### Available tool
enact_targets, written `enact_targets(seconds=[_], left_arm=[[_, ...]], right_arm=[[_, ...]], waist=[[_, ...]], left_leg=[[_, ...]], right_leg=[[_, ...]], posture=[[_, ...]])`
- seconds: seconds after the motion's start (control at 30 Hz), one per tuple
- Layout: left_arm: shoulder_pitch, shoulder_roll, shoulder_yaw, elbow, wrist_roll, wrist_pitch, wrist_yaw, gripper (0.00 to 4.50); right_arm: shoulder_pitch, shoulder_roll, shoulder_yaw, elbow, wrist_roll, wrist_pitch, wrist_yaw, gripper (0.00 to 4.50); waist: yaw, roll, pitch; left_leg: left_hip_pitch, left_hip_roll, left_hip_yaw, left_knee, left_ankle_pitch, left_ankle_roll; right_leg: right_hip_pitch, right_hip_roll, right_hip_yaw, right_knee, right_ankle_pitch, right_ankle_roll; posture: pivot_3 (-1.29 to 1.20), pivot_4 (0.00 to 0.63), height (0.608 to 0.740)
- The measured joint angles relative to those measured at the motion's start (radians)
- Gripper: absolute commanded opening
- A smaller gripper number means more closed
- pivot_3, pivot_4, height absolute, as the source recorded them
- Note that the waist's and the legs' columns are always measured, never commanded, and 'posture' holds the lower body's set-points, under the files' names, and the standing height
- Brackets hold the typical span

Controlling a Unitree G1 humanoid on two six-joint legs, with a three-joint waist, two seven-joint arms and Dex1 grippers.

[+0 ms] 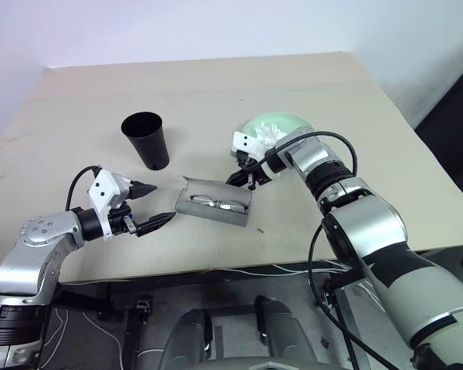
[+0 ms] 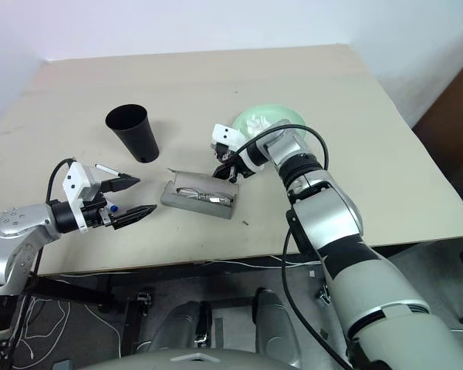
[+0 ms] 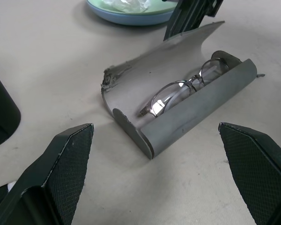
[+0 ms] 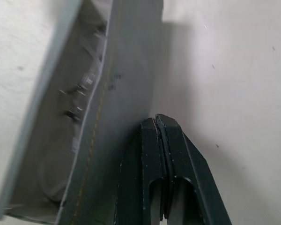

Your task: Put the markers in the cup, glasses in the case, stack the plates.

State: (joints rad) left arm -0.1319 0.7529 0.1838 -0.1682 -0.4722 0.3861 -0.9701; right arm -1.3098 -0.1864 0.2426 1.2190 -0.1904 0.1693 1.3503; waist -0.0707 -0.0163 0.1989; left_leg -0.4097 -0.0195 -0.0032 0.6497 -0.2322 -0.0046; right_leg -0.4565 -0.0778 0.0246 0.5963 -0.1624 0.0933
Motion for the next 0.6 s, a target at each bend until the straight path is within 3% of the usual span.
enact_targets(seconds=[0.6], left_arm=[[-0.020, 0.005, 0.000, 0.000, 0.000, 0.004, 0.004, 4.50]], right_arm=[[0.184, -0.031, 0.059, -0.423, 0.052, 0.210, 0.148, 0.03]], waist=[[0.001, 0.000, 0.000]], left_leg=[[0.000, 0.000, 0.000, 0.000, 0.000, 0.000]], right_leg=[[0.000, 0.000, 0.000, 0.000, 0.000, 0.000]], posture=[[0.00, 0.150, 0.733]])
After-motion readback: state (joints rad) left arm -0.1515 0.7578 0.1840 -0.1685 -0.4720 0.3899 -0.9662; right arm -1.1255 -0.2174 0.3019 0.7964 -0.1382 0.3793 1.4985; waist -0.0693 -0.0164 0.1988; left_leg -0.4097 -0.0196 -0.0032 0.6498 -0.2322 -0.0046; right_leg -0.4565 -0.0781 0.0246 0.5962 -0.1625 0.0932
